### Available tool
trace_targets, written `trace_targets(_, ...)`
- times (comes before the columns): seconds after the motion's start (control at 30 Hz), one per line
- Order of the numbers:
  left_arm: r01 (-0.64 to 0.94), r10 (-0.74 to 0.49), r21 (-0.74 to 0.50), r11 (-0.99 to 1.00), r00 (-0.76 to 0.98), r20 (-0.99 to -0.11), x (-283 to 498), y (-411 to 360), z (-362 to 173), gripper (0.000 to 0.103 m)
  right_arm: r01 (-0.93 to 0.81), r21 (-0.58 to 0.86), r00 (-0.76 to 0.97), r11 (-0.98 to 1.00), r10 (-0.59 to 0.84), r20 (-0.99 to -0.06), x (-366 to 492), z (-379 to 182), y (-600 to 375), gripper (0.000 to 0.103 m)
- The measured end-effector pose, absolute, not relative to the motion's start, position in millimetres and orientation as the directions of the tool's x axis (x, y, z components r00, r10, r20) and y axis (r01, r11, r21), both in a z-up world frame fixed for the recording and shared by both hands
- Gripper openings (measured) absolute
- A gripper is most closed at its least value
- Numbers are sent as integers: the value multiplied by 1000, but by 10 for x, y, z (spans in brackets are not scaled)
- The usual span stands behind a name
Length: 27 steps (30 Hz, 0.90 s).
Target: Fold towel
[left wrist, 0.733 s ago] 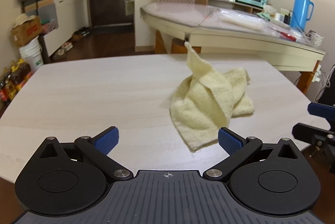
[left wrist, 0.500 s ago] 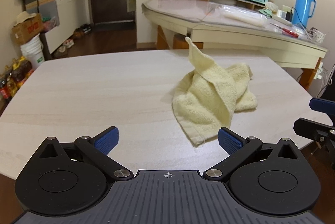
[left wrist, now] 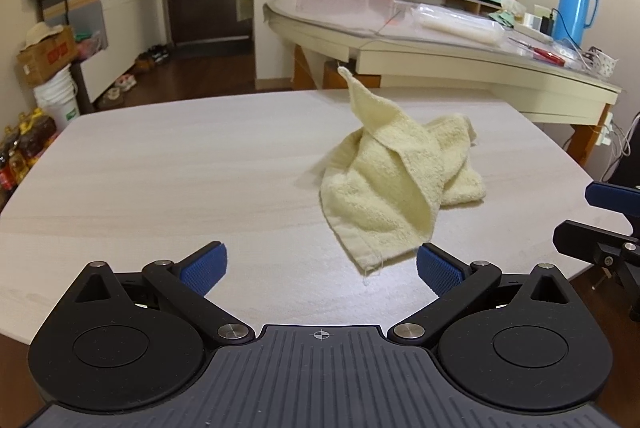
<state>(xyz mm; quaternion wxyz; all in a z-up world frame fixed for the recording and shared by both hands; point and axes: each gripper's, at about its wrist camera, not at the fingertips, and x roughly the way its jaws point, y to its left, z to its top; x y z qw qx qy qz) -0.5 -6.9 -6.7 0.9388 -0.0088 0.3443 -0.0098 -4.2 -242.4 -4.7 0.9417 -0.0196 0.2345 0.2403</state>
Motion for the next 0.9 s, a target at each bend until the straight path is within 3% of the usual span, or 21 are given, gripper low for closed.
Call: trace_targets(0.9, 10, -22, -22, 1000, 754, -656, 122, 12, -160, 103, -460, 64, 775, 886, 436, -457, 100, -32, -2397, 79)
